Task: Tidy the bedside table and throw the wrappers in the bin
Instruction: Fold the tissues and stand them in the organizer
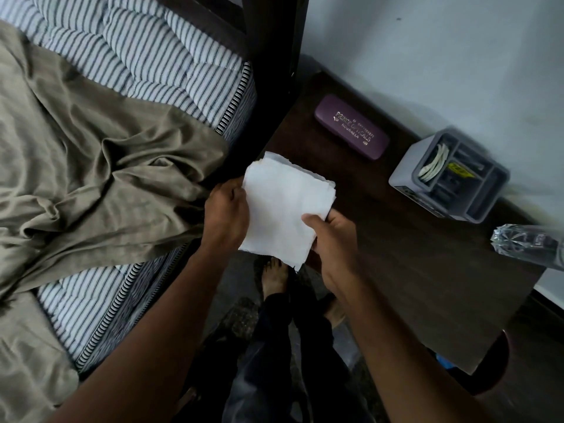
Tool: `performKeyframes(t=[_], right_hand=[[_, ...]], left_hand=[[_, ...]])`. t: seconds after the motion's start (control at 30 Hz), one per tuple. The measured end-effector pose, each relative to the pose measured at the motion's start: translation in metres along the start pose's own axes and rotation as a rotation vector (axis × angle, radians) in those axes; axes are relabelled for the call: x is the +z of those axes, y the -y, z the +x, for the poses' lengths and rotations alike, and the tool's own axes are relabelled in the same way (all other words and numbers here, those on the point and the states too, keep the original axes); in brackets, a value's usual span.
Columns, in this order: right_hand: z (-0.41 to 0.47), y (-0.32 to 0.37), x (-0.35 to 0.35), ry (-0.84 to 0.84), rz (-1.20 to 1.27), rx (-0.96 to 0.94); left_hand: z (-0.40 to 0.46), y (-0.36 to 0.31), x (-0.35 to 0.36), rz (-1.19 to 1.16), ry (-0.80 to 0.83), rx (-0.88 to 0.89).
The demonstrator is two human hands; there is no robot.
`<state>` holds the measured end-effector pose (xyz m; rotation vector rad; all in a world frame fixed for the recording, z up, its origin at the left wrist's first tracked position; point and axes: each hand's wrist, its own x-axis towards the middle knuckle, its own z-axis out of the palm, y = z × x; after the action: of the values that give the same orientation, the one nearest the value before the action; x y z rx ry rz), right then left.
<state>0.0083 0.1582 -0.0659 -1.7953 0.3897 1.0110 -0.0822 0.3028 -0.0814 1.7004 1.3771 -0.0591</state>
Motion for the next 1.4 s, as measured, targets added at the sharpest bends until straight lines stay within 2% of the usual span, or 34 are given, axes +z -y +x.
performKeyframes(t=[0.13, 0.27, 0.37, 0.5, 0.6, 0.67, 0.8, 0.93, 1.27, 1.4], right_hand=[[0.016, -0.007, 0.003, -0.155, -0.056, 0.011], [0.020, -0.010, 0.006, -0.150, -0.092, 0.006], [0.019, -0.012, 0.002, -0.165, -0.243, -0.056], [0.020, -0.014, -0.010, -0.375, -0.433, -0.181], [0.019, -0.018, -0.005, -0.285, -0.534, -0.175], [0.018, -0.019, -0.002, -0.248, -0.526, -0.178], [0.022, -0.020, -0.015, -0.388, -0.434, -0.126], [0.023, -0.023, -0.037, -0.409, -0.423, -0.107], [0.018, -0.053, -0.148, -0.674, -0.314, 0.018], [0.018, -0.063, -0.176, -0.702, -0.320, 0.002]], left_hand=[[0.000, -0.002, 0.001, -0.017, 0.005, 0.004], [0.003, -0.003, 0.006, 0.052, 0.052, 0.027], [0.003, -0.005, 0.008, 0.067, 0.046, 0.001], [0.003, -0.008, 0.010, 0.095, 0.040, 0.005], [0.004, -0.011, 0.013, 0.111, 0.053, -0.010], [0.001, -0.013, 0.017, 0.126, 0.072, -0.006], [-0.004, -0.015, 0.023, 0.114, 0.099, -0.013], [-0.015, -0.019, 0.043, 0.112, 0.223, 0.030], [-0.075, -0.056, 0.137, 0.137, 0.431, 0.121], [-0.096, -0.066, 0.165, 0.176, 0.493, 0.188]])
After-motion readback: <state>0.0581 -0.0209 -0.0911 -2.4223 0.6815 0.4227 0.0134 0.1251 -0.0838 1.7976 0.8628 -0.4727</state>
